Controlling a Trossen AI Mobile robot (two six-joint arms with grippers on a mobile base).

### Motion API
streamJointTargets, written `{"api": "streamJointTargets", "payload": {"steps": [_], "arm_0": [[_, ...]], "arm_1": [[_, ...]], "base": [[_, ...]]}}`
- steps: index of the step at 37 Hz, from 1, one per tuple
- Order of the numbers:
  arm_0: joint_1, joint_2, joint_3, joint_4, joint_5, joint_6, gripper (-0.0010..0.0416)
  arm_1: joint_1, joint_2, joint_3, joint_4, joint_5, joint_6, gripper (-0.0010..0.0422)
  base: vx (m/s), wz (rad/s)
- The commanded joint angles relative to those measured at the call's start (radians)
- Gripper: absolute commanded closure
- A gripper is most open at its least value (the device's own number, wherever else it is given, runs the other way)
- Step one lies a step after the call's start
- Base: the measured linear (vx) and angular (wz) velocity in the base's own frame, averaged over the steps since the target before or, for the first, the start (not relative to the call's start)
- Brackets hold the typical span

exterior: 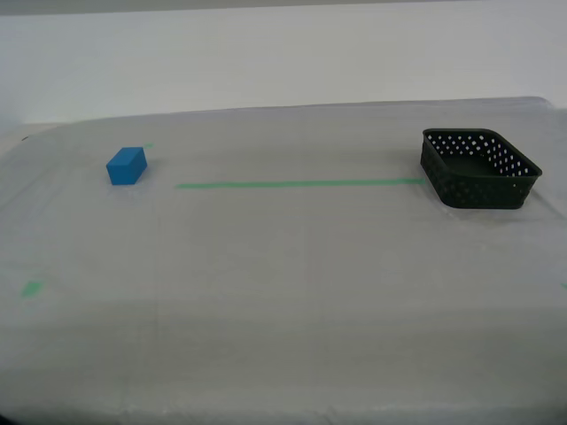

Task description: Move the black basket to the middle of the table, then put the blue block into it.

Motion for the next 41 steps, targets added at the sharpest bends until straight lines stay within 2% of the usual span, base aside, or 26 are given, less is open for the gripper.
{"api": "streamJointTargets", "payload": {"steps": [1, 28, 41], "arm_0": [[0.002, 0.000, 0.012, -0.050, -0.002, 0.016, 0.0405], [0.002, 0.000, 0.015, -0.056, -0.002, 0.016, 0.0406], [0.002, 0.000, 0.167, -0.362, -0.002, 0.014, 0.0406]], "arm_1": [[0.000, 0.000, 0.000, 0.001, -0.001, 0.001, 0.0412], [0.000, 0.000, 0.000, 0.001, -0.001, 0.001, 0.0412], [0.000, 0.000, 0.000, 0.001, -0.001, 0.001, 0.0412]], "base": [[0.000, 0.000], [0.000, 0.000], [0.000, 0.000]]}}
